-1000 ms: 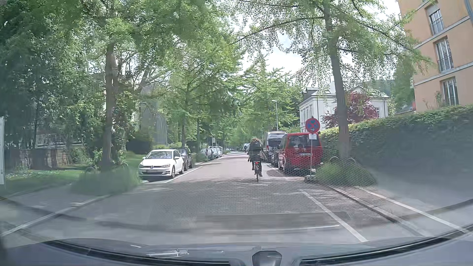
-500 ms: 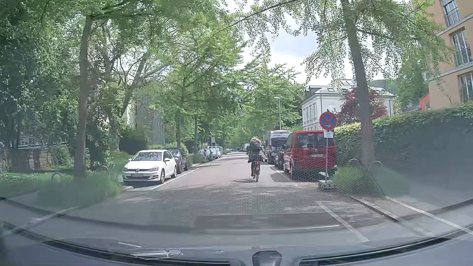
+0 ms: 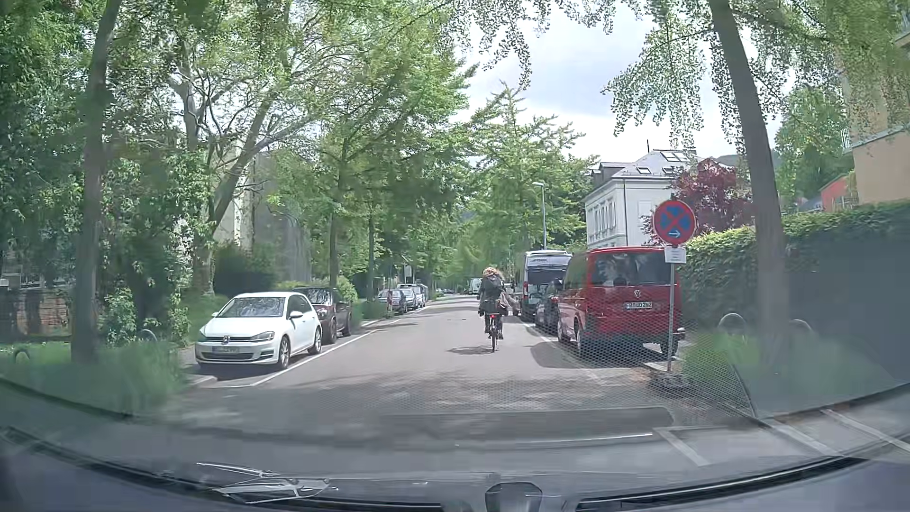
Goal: Follow the waypoints while adhering to traffic rules and regulations
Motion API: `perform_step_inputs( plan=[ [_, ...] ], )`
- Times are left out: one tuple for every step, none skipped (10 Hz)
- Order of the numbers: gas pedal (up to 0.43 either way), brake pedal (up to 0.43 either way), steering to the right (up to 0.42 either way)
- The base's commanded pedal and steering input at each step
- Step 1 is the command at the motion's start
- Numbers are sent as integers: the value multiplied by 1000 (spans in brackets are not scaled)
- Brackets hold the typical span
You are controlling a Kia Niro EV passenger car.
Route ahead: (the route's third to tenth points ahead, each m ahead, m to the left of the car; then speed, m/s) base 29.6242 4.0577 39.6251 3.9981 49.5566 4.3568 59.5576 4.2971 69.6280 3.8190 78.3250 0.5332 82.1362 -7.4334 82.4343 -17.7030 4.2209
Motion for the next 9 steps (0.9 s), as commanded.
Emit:
perform_step_inputs(
  plan=[
    [20, 0, -1],
    [20, 0, -1],
    [20, 0, -1],
    [20, 0, -1],
    [20, 0, 0],
    [20, 0, 0],
    [20, 0, 0],
    [20, 0, 0],
    [20, 0, 0]
  ],
)
